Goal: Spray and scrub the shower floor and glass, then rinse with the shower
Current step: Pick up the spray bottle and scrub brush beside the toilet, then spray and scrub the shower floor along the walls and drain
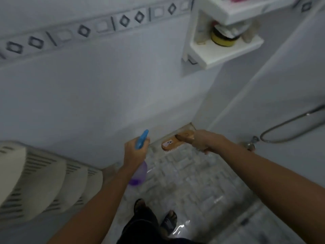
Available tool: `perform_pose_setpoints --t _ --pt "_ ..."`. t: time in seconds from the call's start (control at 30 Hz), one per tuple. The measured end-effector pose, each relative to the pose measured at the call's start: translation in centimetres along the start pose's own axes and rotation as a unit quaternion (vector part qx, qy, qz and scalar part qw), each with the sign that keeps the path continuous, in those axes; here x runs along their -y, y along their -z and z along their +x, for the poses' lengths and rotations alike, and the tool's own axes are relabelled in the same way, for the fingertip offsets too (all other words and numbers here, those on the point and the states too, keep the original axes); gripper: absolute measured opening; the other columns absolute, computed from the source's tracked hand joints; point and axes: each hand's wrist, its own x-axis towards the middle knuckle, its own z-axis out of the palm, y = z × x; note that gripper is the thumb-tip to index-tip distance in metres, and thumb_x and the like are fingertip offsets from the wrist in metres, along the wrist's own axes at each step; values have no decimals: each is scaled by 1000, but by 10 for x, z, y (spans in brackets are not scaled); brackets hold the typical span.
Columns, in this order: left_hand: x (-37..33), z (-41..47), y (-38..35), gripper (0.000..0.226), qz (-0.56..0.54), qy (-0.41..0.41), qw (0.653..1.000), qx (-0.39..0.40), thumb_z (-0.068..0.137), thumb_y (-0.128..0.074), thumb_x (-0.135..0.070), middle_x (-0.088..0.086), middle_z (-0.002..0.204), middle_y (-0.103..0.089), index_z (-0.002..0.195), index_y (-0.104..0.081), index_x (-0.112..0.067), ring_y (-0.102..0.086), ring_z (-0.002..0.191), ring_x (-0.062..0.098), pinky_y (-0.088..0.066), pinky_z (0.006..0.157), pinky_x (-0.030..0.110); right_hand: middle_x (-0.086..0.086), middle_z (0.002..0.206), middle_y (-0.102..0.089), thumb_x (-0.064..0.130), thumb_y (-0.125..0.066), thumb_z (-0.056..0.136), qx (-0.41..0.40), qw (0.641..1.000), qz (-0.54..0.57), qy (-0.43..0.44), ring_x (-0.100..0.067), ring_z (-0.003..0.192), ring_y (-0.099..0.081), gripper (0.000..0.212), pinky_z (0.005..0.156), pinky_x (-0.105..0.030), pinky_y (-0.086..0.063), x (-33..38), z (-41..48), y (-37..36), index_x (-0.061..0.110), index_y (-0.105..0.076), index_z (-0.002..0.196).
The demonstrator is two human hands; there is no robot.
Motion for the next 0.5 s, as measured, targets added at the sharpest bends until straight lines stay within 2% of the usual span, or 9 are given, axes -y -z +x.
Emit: perform_pose_setpoints --t 0.03,0.07,0.1,0.13,0.2,0.27,0.3,0.37,0.5 --pt "5 3 -10 58 2 1 1000 11 87 -63 -48 22 49 -50 60 -52 2 -52 40 32 -45 41 46 -11 114 -51 11 -40 106 7 999 40 -7 -37 91 -69 19 78 -42 -60 -14 10 -12 25 -53 105" --pt "12 6 -18 58 5 0 1000 20 88 -64 -47 22 49 -48 59 -50 1 -52 41 36 -45 40 47 -9 126 -47 6 -39 105 17 997 79 -10 -36 96 -68 35 79 -44 -61 -24 20 -26 25 -53 131" --pt "23 12 -33 58 11 0 999 37 89 -64 -45 21 48 -48 58 -48 2 -51 41 38 -45 40 47 -9 134 -43 4 -38 105 34 991 124 -23 -35 98 -67 49 79 -44 -62 -38 35 -41 26 -42 148" --pt "33 17 -43 57 12 2 999 47 89 -63 -44 20 48 -47 57 -48 2 -51 42 38 -45 39 48 -13 141 -42 4 -38 105 43 984 169 -42 -35 99 -67 53 79 -45 -62 -48 50 -56 25 -35 154" --pt "61 33 -67 57 30 13 997 68 88 -63 -44 16 48 -47 56 -48 1 -52 44 40 -46 39 49 -20 139 -46 6 -40 104 57 962 248 -96 -33 90 -69 48 69 -39 -63 -64 88 -89 19 -37 150" --pt "101 53 -96 59 59 21 995 82 86 -63 -48 12 48 -46 55 -46 -1 -51 45 39 -47 39 49 -20 118 -55 8 -41 103 58 945 299 -123 -27 74 -65 26 51 -31 -55 -78 141 -130 15 -47 128" --pt "126 64 -112 58 76 16 993 88 85 -63 -49 13 48 -47 53 -45 -3 -50 43 36 -48 40 48 -19 106 -57 10 -42 103 47 941 308 -129 -25 68 -62 15 48 -29 -51 -82 171 -152 15 -47 116" --pt "177 86 -142 56 104 15 989 101 83 -65 -49 14 49 -50 52 -45 -7 -48 43 27 -48 43 46 -16 92 -58 14 -46 101 33 928 342 -148 -22 63 -59 13 45 -28 -46 -87 233 -196 9 -46 113" --pt "286 126 -196 49 152 29 981 121 85 -73 -41 7 51 -51 53 -45 -14 -49 48 18 -43 47 34 -13 106 -58 24 -50 102 1 914 373 -160 -23 77 -61 24 42 -28 -45 -88 352 -276 6 -44 117"
